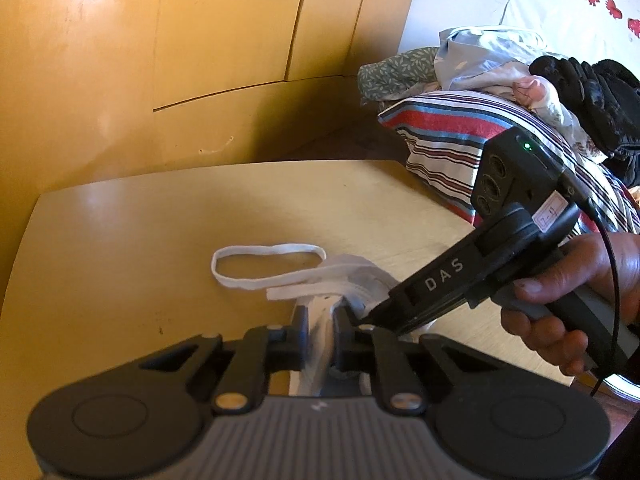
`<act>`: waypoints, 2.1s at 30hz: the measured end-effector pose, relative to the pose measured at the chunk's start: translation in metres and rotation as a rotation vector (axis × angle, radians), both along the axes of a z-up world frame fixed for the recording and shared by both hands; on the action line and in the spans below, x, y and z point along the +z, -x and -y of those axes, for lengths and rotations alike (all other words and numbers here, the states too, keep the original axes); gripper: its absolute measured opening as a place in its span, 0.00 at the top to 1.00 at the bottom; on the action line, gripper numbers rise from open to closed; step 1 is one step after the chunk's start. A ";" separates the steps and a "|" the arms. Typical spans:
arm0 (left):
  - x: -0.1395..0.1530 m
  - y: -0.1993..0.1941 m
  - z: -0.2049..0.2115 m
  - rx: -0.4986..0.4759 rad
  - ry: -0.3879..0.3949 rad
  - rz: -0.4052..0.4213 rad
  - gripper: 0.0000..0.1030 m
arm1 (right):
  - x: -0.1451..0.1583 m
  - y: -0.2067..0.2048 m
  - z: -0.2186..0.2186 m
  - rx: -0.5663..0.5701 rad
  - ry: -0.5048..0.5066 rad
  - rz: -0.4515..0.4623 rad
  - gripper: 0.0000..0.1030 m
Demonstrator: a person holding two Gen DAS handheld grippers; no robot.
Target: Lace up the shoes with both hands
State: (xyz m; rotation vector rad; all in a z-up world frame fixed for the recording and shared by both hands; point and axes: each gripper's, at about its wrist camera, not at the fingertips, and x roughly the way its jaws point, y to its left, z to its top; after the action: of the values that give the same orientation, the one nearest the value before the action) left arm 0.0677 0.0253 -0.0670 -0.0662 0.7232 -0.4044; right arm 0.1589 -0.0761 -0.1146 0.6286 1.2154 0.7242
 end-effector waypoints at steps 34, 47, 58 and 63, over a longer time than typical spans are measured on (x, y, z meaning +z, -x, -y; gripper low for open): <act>0.000 -0.001 -0.003 0.001 0.013 -0.010 0.87 | 0.002 0.002 0.001 -0.043 -0.006 0.020 1.00; 0.000 -0.002 -0.003 -0.005 0.011 -0.016 0.87 | 0.005 0.006 -0.001 -0.078 0.019 0.042 1.00; -0.002 -0.003 -0.012 0.070 0.087 -0.024 0.87 | -0.003 0.011 0.003 -0.146 -0.026 0.003 1.00; -0.004 -0.004 -0.016 0.102 0.129 -0.039 0.87 | -0.005 0.012 0.006 -0.163 -0.041 -0.009 1.00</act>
State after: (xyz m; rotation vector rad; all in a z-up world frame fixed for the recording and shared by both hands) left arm 0.0714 0.0413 -0.0707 -0.2328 0.7285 -0.3525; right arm 0.1469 -0.0817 -0.1199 0.7565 1.1451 0.6116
